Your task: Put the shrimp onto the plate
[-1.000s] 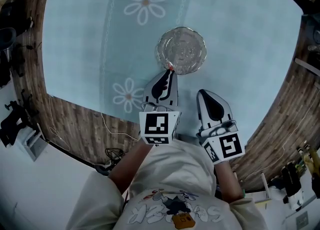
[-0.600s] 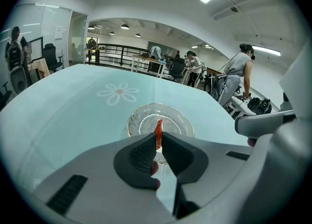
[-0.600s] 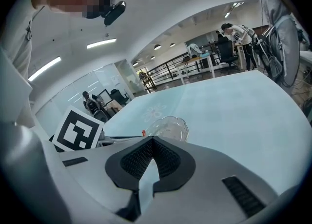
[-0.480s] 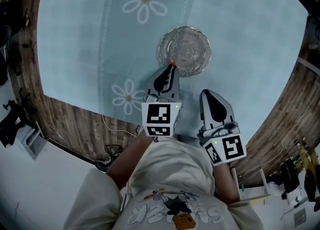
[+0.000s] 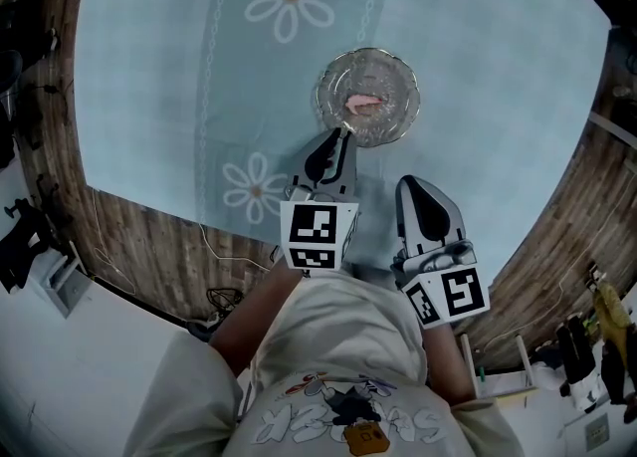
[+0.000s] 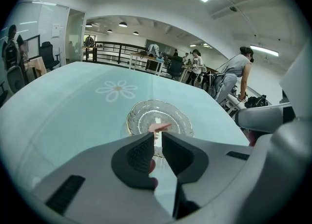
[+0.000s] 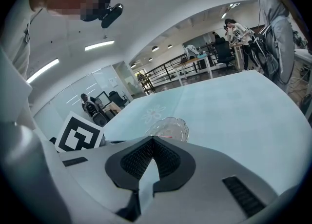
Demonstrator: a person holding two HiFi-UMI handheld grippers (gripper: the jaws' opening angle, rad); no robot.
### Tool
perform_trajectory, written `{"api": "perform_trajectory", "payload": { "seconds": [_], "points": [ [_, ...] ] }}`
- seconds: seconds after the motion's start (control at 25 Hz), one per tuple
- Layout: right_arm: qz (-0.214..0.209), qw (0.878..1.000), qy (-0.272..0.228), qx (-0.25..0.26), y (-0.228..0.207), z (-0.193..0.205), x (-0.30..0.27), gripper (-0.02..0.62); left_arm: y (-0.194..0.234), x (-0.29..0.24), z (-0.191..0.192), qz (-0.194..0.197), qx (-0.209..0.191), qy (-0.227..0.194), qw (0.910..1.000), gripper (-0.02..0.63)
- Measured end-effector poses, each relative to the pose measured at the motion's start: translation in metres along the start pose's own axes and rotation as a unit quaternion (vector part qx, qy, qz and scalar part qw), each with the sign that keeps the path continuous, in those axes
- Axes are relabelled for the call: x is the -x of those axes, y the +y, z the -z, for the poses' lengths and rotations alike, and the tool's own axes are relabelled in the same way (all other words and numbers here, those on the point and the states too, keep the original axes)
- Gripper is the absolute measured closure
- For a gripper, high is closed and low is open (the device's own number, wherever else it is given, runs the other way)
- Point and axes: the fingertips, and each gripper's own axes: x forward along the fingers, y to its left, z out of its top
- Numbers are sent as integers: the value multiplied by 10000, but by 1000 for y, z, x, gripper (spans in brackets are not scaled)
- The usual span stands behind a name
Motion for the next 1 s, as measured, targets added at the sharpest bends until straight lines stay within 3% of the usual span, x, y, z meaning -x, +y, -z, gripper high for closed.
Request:
{"api": "perform_trajectory", "payload": {
  "seconds": [1.0],
  "points": [
    [-133,9963,-672,510,32,-36,72,572,-51,106,-26,-17,-145,-741,9971,598]
  ]
}}
